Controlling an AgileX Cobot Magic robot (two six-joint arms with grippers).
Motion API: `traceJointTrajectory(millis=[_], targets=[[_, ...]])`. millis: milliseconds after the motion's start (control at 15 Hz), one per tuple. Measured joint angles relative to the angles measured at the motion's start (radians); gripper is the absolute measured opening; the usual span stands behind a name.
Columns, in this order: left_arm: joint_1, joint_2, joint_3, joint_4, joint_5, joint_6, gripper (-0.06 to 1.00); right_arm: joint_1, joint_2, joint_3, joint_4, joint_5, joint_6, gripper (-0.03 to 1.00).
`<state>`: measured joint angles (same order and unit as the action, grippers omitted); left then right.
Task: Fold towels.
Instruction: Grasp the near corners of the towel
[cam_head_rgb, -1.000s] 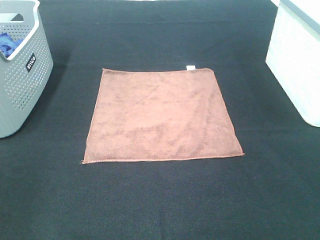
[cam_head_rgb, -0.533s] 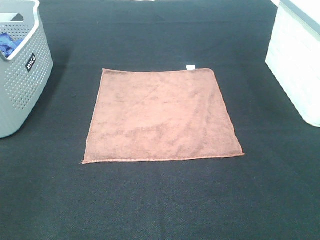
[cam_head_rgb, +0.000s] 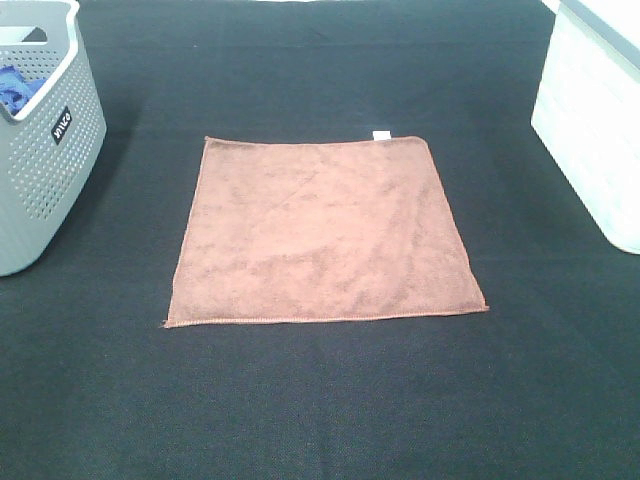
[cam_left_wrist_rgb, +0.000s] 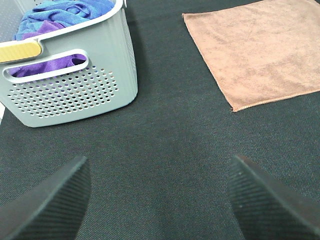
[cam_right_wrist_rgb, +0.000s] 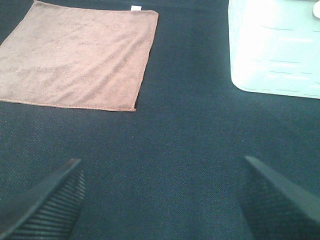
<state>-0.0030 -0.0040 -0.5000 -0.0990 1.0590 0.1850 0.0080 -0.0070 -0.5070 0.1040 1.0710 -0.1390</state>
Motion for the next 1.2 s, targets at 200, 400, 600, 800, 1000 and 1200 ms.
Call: traceJointTrajectory(millis=[200, 400, 600, 800, 1000, 1200], targets=[[0.000, 0.000, 0.000, 0.000, 0.000, 0.000, 0.73, 0.000, 0.000, 0.000, 0.000, 0.000, 0.000, 0.78], [0.000, 0.000, 0.000, 0.000, 0.000, 0.000, 0.73, 0.000, 0.000, 0.000, 0.000, 0.000, 0.000, 0.78], [0.000, 0.000, 0.000, 0.000, 0.000, 0.000, 0.73, 0.000, 0.000, 0.000, 0.000, 0.000, 0.000, 0.78], [0.000, 0.000, 0.000, 0.000, 0.000, 0.000, 0.73, 0.000, 0.000, 0.000, -0.010, 0.000, 0.000, 0.78], [0.000, 0.016, -0.018, -0.007, -0.176, -0.012, 0.73, 0.000, 0.093, -0.014, -0.016, -0.060, 0.003, 0.76], [0.000, 0.113, 0.022, -0.044, -0.307, -0.043, 0.73, 0.000, 0.264, -0.017, 0.002, -0.196, 0.011, 0.76]])
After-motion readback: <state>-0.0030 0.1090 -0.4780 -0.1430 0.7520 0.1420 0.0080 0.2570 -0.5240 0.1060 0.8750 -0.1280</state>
